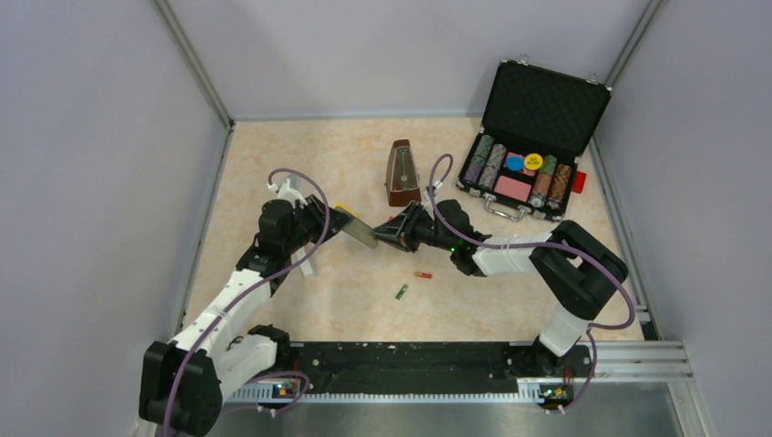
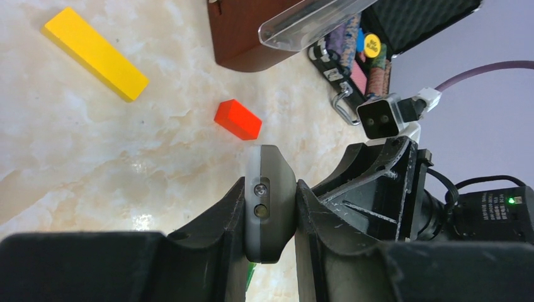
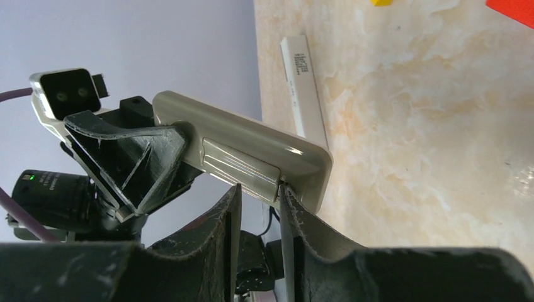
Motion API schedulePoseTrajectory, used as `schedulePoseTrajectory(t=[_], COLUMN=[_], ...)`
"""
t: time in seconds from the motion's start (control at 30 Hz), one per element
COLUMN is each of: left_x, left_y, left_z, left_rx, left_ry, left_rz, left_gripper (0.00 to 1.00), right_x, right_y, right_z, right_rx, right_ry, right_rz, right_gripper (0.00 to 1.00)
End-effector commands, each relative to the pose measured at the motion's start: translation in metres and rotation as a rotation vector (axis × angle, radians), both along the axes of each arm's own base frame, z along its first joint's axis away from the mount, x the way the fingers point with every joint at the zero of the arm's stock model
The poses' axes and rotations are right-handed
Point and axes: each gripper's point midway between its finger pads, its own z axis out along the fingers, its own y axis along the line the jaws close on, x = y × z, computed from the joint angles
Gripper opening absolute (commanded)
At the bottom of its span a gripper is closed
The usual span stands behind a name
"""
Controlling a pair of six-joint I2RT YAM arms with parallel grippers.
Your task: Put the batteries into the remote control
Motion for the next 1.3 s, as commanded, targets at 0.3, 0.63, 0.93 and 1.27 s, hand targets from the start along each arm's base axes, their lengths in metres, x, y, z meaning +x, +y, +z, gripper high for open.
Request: schedulePoseTrajectory(t=[0.3,0.63,0.93,1.27], left_x=[-0.007,-0.007,-0.006,-0.002], left_y=[-0.022,-0.009,-0.005,0.021], left_z=[-0.01,-0.042,-0.059,-0.066], left_rx=[-0.032,0.123,0.172,0.309], left_ry=[0.053,0.169,0.238,0.274], left_rz=[-0.109,-0.095,-0.087,0.007], left_gripper=[0.0,0.0,0.0,0.0], right_x=[-0.005,0.006,0.014,0.027], right_y=[0.027,0.022,0.012,-0.032], right_z=[0.075,0.075,0.058,0.008], right_rx=[0.253,0.212,0.131,-0.204], right_ry=[-0.139,-0.149,-0.119,-0.024], right_rz=[0.097,0.065,0.022,-0.125], right_gripper=[0.28,0.28,0.28,0.33])
